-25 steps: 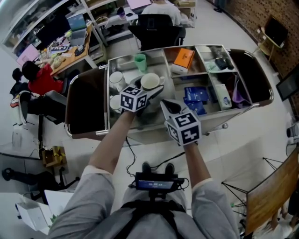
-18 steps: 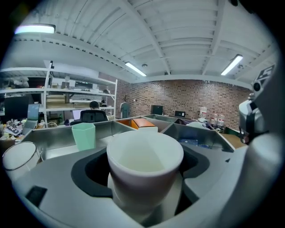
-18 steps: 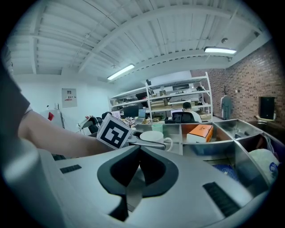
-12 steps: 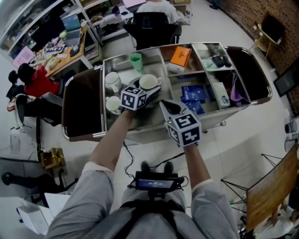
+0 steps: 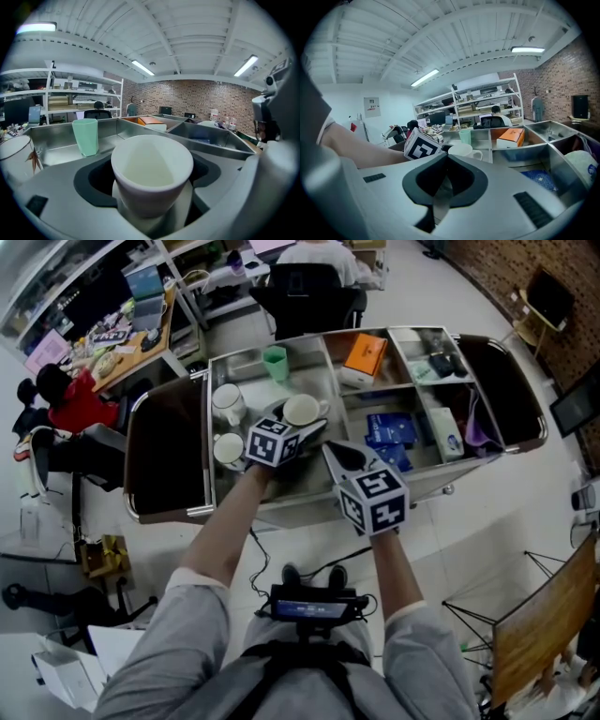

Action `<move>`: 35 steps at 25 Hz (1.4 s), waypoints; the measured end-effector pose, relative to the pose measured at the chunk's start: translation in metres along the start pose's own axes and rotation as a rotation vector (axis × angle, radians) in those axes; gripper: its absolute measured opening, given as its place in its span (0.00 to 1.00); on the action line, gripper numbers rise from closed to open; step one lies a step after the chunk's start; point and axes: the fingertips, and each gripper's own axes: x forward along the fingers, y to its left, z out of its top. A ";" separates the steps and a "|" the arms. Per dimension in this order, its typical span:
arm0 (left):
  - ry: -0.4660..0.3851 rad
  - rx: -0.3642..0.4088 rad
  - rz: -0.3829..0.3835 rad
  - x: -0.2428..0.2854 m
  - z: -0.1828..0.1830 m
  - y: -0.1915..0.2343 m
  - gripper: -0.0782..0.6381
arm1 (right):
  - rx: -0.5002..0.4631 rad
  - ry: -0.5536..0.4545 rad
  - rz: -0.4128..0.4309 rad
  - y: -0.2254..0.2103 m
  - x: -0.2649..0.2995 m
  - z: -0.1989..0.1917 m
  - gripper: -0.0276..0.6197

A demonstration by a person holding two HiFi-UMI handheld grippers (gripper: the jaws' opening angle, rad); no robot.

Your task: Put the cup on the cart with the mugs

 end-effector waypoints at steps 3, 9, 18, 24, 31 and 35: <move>-0.004 0.000 0.003 -0.001 0.002 -0.001 0.75 | -0.002 0.001 0.006 0.002 0.000 0.000 0.05; -0.003 0.017 0.016 -0.007 0.008 -0.001 0.84 | 0.004 0.003 0.005 0.003 -0.001 -0.003 0.05; -0.041 0.090 0.063 -0.036 0.037 -0.007 0.84 | 0.003 -0.004 0.017 0.002 -0.005 -0.003 0.05; -0.086 0.140 0.099 -0.084 0.065 -0.024 0.84 | -0.008 -0.006 0.035 0.005 -0.009 -0.002 0.05; -0.193 0.116 0.152 -0.155 0.086 -0.049 0.76 | -0.011 0.001 0.058 0.009 -0.026 -0.009 0.05; -0.227 0.087 0.211 -0.193 0.072 -0.059 0.60 | -0.007 -0.010 0.080 0.012 -0.038 -0.014 0.05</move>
